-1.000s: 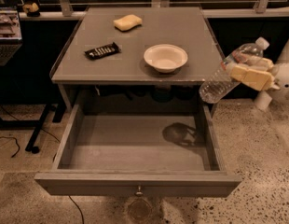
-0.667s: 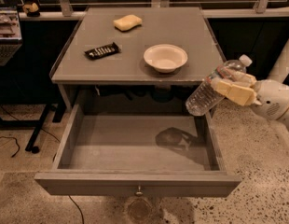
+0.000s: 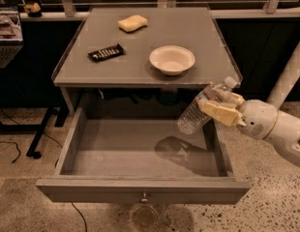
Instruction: Place water bottle into top drawer
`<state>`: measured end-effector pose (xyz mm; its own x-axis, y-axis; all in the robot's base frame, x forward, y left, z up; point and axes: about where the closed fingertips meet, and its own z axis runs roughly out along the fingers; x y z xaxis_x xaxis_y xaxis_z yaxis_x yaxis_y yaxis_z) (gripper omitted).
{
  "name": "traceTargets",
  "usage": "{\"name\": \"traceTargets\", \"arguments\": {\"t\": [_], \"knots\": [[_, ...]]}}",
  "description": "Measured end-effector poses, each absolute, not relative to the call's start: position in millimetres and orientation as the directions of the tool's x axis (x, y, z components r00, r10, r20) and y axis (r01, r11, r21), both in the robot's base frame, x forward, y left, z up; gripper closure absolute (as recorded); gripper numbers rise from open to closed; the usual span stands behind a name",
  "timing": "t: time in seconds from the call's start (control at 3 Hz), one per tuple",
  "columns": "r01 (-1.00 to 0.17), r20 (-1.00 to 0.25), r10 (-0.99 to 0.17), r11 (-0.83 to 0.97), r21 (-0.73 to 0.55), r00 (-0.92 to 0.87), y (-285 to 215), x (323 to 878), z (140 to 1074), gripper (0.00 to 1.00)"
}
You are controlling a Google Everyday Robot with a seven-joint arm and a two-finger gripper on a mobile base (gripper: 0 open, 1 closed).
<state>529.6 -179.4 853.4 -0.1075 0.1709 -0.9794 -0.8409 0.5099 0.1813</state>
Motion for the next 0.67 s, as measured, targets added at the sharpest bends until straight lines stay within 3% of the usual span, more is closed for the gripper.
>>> {"name": "traceTargets", "arguments": {"t": [0.67], "knots": [[-0.874, -0.997, 0.013, 0.48, 0.068, -0.071, -149.9, 538.4, 822.0, 1.0]]}}
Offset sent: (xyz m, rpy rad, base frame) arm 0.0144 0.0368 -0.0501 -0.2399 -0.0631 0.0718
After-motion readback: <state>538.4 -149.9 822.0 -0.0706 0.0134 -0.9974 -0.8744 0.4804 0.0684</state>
